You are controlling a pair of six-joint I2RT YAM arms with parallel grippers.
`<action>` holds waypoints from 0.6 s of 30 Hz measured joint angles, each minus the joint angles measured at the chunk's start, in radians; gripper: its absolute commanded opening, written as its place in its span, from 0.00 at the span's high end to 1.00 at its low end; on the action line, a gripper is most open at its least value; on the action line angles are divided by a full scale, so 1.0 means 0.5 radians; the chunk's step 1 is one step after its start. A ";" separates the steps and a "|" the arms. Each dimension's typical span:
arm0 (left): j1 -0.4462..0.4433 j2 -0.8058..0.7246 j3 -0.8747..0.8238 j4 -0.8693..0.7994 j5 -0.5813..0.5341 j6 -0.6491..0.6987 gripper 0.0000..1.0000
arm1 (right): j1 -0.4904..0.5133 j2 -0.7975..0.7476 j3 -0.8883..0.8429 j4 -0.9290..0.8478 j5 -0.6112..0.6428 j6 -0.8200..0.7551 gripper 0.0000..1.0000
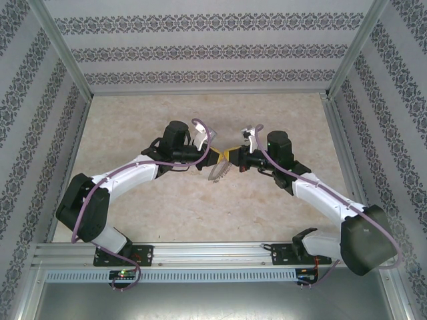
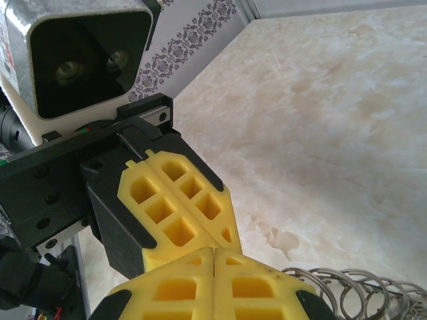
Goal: Put the keys on the keyring
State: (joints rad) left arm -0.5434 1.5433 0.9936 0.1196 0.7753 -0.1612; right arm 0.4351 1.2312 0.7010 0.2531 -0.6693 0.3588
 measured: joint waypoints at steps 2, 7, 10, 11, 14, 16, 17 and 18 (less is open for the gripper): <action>0.000 0.000 0.000 0.000 0.001 0.000 1.00 | 0.000 0.015 0.015 0.000 0.015 0.000 1.00; -0.005 0.000 0.000 -0.001 0.009 0.000 1.00 | 0.000 0.043 0.021 0.004 0.060 -0.002 1.00; -0.008 0.000 0.000 0.000 0.009 0.000 1.00 | -0.001 0.044 0.021 0.007 0.077 -0.014 1.00; -0.009 0.000 0.000 0.000 0.009 0.000 1.00 | -0.001 0.044 0.021 0.008 0.085 -0.015 1.00; -0.009 0.000 0.000 0.001 0.009 0.000 1.00 | -0.002 0.043 0.019 0.011 0.105 -0.015 1.00; -0.009 0.000 -0.001 0.001 0.010 -0.001 1.00 | -0.008 0.041 0.007 0.018 0.114 -0.015 1.00; -0.009 -0.001 -0.001 0.003 0.011 0.000 1.00 | -0.018 0.037 -0.005 0.018 0.126 -0.015 1.00; -0.010 -0.004 -0.001 0.013 0.017 -0.001 1.00 | -0.031 0.034 -0.019 0.016 0.142 -0.015 1.00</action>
State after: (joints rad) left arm -0.5484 1.5414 0.9932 0.1261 0.7837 -0.1616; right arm 0.4194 1.2484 0.6914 0.2611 -0.5983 0.3511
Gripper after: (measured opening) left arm 0.047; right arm 0.050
